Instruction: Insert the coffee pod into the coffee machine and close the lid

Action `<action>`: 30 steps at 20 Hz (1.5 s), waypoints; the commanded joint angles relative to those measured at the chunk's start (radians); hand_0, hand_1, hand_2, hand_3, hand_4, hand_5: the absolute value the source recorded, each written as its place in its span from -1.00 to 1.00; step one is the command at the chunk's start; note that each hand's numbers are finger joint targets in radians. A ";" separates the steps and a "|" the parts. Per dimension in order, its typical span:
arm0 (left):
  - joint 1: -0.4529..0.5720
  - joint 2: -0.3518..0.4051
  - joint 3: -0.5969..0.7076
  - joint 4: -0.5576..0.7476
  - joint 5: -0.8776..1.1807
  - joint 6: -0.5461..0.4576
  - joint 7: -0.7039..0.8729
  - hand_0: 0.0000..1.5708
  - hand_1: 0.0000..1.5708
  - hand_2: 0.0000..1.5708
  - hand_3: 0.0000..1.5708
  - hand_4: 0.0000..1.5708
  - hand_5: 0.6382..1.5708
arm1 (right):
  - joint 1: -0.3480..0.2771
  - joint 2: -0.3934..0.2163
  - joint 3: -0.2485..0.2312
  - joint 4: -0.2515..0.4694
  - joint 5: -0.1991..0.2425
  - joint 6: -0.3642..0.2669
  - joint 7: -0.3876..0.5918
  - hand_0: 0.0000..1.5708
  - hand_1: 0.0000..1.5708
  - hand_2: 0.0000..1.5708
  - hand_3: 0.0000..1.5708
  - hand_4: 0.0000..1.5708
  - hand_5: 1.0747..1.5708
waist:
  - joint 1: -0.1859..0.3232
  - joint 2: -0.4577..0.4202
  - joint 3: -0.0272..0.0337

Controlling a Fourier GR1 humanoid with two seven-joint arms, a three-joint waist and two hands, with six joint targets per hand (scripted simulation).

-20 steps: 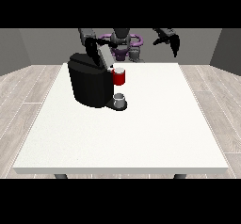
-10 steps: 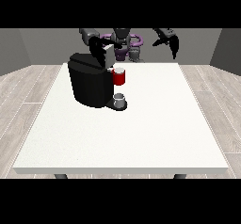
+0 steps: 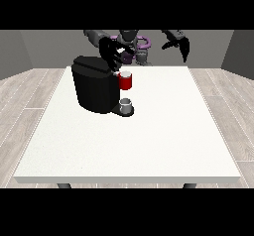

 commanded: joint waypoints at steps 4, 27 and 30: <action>-0.069 -0.002 -0.003 0.003 0.017 -0.013 0.016 -1.00 -1.00 -1.00 -1.00 -0.44 1.00 | -0.111 0.057 0.053 -0.068 0.012 0.020 -0.024 -1.00 -1.00 -1.00 -1.00 -0.69 1.00 | 0.105 0.027 -0.0180; -0.244 -0.011 -0.065 -0.015 0.032 -0.084 -0.004 -1.00 -1.00 -1.00 -1.00 -0.60 1.00 | -0.243 -0.057 -0.030 -0.182 0.043 0.017 0.065 -1.00 -1.00 -1.00 -1.00 -1.00 1.00 | 0.321 0.240 -0.0180; -0.250 -0.019 -0.073 -0.018 0.013 -0.059 0.015 -1.00 -1.00 -1.00 -1.00 -0.65 1.00 | -0.289 -0.028 -0.022 -0.127 0.046 0.012 0.049 -1.00 -1.00 -1.00 -1.00 -0.93 1.00 | 0.308 0.240 -0.0185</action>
